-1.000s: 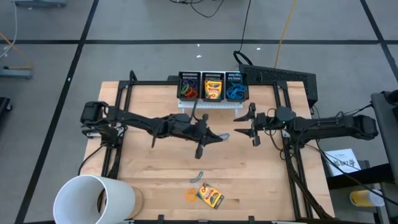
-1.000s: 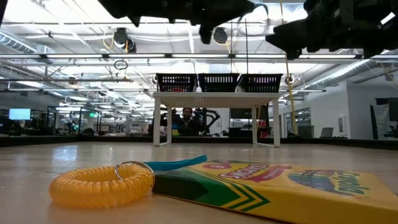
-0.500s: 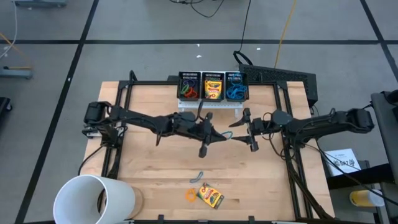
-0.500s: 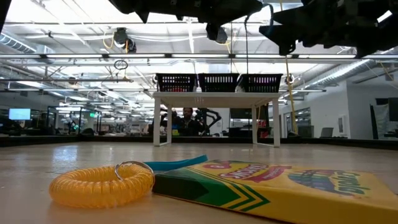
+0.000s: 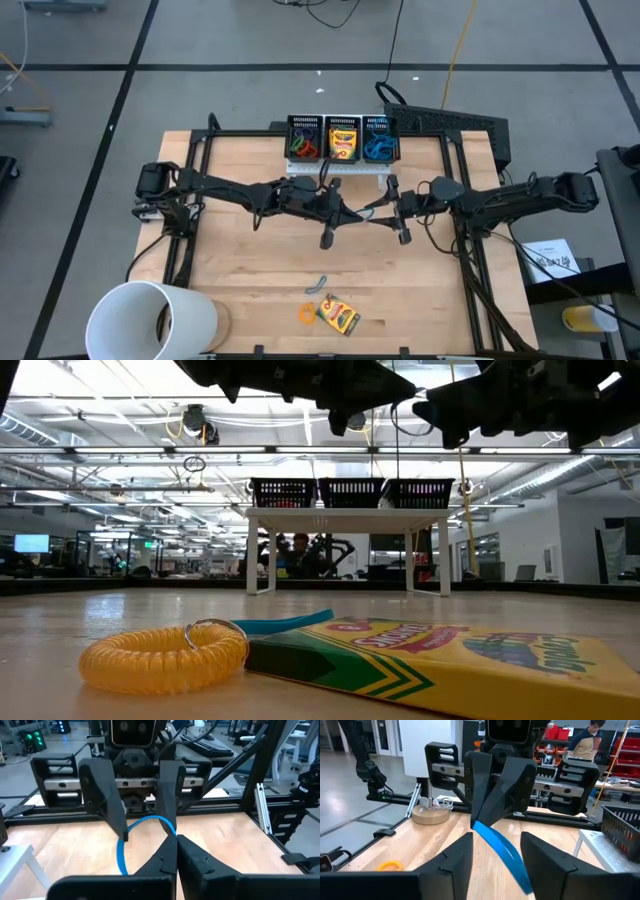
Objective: Pick & Place Office Desk Supplies
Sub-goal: Put the blue rubber band into the right black bin on the shelf
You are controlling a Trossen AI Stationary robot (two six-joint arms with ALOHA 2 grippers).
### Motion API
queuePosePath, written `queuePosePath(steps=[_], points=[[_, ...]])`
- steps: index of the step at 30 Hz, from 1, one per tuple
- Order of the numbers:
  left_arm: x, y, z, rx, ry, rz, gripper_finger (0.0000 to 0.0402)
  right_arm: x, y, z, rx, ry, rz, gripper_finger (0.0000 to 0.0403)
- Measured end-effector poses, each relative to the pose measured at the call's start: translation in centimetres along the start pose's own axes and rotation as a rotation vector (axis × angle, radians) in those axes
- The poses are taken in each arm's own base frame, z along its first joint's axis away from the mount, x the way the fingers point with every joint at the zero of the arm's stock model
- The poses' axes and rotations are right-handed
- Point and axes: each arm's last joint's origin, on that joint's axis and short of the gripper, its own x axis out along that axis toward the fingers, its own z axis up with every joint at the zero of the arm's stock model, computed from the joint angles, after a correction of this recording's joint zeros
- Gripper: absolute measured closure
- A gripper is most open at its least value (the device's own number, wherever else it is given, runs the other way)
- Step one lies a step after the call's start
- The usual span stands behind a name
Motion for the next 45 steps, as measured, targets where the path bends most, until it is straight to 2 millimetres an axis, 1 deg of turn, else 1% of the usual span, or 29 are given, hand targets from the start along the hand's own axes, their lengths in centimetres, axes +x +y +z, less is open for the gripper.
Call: queuePosePath(steps=[6,9,16,18,21,25,28,34,36,38,40,42,45], points=[[0.0,0.2,0.0,0.0,0.001,0.006,0.0392,-0.6,0.1,0.4,-0.005,0.009,0.001,0.0297],[0.0,0.3,0.0,-0.001,0.001,0.007,0.0398,-0.7,0.1,0.4,-0.022,0.011,0.001,0.0324],[0.0,0.3,0.0,-0.005,-0.002,0.008,0.039,-0.5,0.1,-0.1,-0.074,0.046,0.003,0.0389],[0.0,0.3,0.0,-0.005,-0.002,0.008,0.0396,-0.5,0.1,0.0,-0.092,0.041,0.003,0.0398],[0.0,0.3,0.0,-0.002,-0.002,0.008,0.0397,-0.6,0.1,0.1,-0.089,0.034,0.001,0.0398],[0.0,0.3,0.0,-0.002,-0.001,0.012,0.0373,-0.9,-0.1,0.4,-0.041,0.025,-0.013,0.0401],[-0.2,0.2,0.2,0.0,-0.002,0.076,0.0348,-1.2,-0.4,0.5,0.003,0.029,-0.034,0.0401],[-0.5,-0.2,0.1,0.04,0.056,0.174,0.0271,-1.5,-0.8,0.6,0.058,0.026,-0.054,0.0402],[-1.3,-0.4,0.7,0.038,0.069,0.183,0.0242,-1.5,-0.8,0.4,0.063,0.039,-0.058,0.0402],[-2.3,-0.4,1.9,0.011,0.045,0.189,0.0216,-1.5,-0.8,0.3,0.068,0.052,-0.07,0.0402],[-4.1,-0.4,3.2,0.01,0.058,0.198,0.0195,-1.6,-1.1,0.2,0.091,0.067,-0.115,0.0402],[-6.2,-0.3,4.6,0.017,0.063,0.207,0.0178,-1.5,-1.6,0.4,0.122,0.089,-0.162,0.0402],[-9.4,-0.1,6.2,-0.024,0.081,0.236,0.0164,-1.2,-2.2,1.7,0.141,0.134,-0.185,0.0402]])
